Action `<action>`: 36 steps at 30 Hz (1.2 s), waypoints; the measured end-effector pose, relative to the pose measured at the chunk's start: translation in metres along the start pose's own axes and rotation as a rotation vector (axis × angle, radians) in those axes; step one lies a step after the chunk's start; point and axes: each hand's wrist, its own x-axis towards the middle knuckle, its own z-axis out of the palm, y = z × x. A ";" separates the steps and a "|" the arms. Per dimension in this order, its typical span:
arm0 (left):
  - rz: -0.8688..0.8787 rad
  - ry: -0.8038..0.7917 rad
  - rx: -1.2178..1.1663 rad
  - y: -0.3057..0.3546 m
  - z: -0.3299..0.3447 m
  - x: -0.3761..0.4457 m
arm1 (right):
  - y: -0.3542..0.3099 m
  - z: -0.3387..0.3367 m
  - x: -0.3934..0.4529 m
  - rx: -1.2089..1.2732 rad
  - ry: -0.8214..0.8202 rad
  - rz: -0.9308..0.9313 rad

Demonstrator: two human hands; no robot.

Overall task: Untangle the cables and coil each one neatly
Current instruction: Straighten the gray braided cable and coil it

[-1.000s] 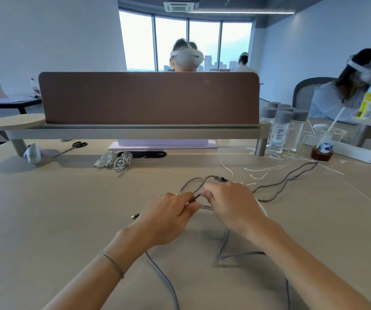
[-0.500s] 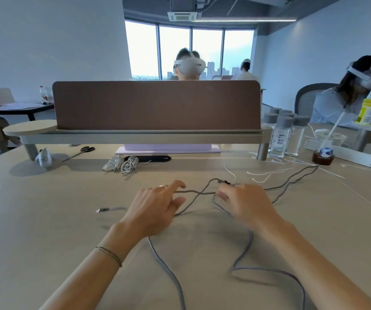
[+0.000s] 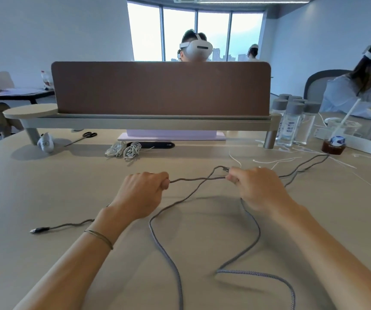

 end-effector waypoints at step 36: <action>0.067 0.020 -0.083 0.043 0.009 0.021 | -0.016 -0.006 -0.005 0.161 -0.064 0.038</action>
